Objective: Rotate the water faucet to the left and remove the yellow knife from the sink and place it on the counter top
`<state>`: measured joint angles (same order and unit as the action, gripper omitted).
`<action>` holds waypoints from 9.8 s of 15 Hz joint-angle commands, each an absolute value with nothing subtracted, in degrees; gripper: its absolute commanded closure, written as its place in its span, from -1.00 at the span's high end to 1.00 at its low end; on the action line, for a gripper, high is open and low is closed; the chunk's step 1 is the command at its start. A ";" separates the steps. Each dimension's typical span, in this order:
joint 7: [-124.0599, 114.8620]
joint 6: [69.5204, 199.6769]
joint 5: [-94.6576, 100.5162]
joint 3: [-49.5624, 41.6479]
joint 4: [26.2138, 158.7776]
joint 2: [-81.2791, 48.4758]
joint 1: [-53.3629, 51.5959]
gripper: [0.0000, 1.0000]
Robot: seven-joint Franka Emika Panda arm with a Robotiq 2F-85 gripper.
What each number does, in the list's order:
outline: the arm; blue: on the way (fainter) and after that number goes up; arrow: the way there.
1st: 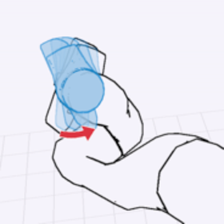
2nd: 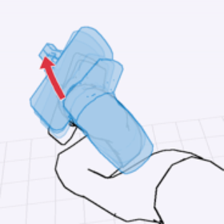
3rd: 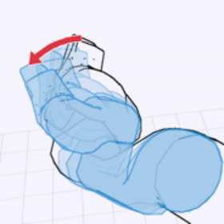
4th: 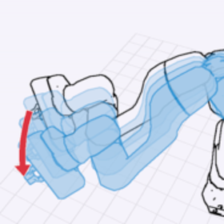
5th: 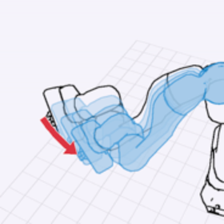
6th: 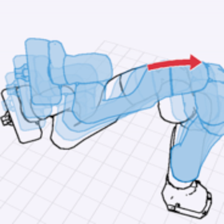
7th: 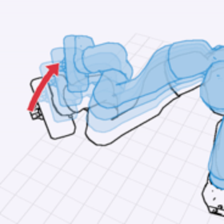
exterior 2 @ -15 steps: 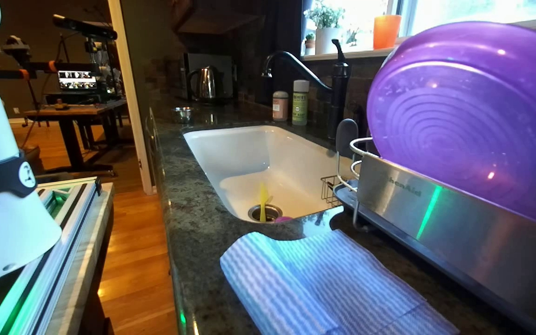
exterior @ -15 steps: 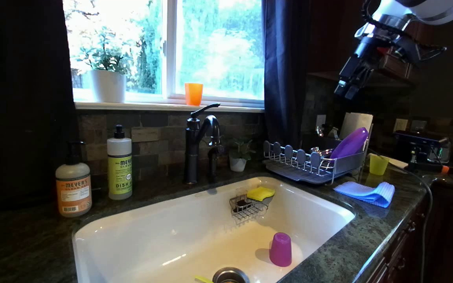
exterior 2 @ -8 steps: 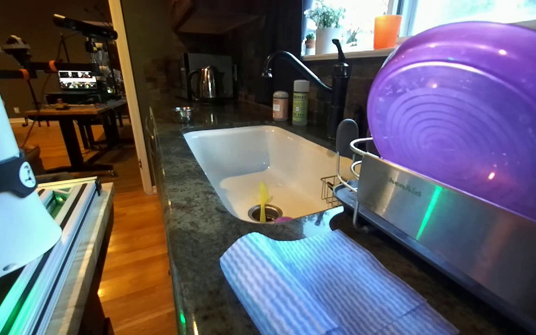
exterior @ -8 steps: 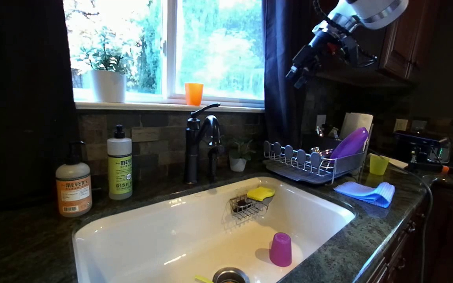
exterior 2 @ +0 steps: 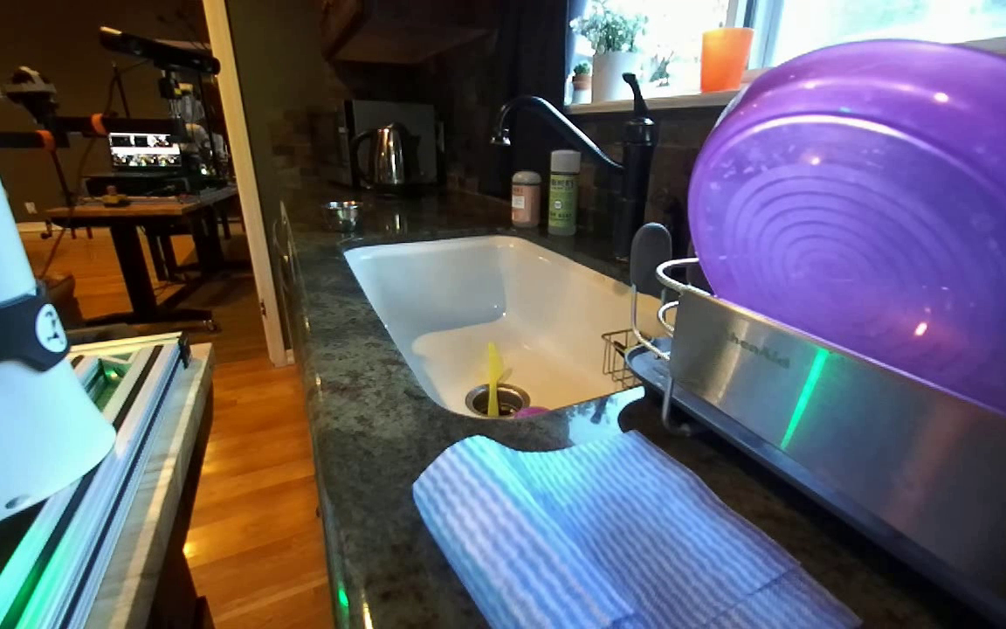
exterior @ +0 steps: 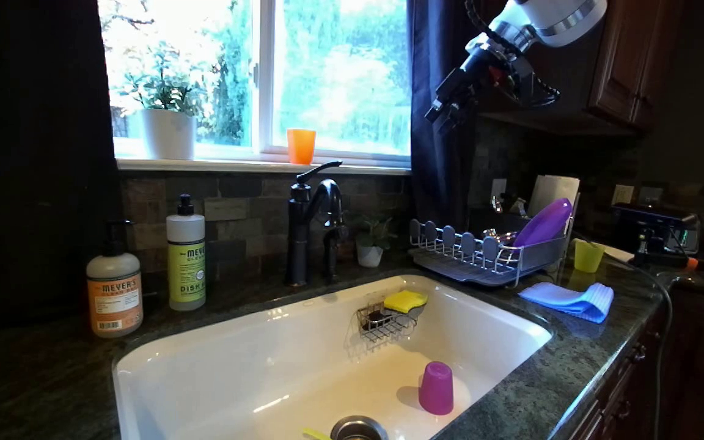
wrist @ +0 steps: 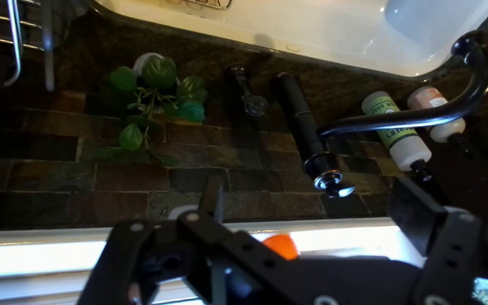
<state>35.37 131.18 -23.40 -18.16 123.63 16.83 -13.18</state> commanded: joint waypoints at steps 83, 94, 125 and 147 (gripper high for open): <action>-17.39 120.73 4.52 10.51 84.08 -22.63 -20.13 1.00; -33.35 108.59 10.49 8.14 88.03 -14.64 -21.24 1.00; -24.75 117.23 4.05 11.61 85.02 -24.95 -21.65 1.00; -16.41 103.69 2.45 11.18 99.34 -10.51 -18.05 1.00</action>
<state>-16.96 104.13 3.64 10.91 90.02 -16.22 -19.08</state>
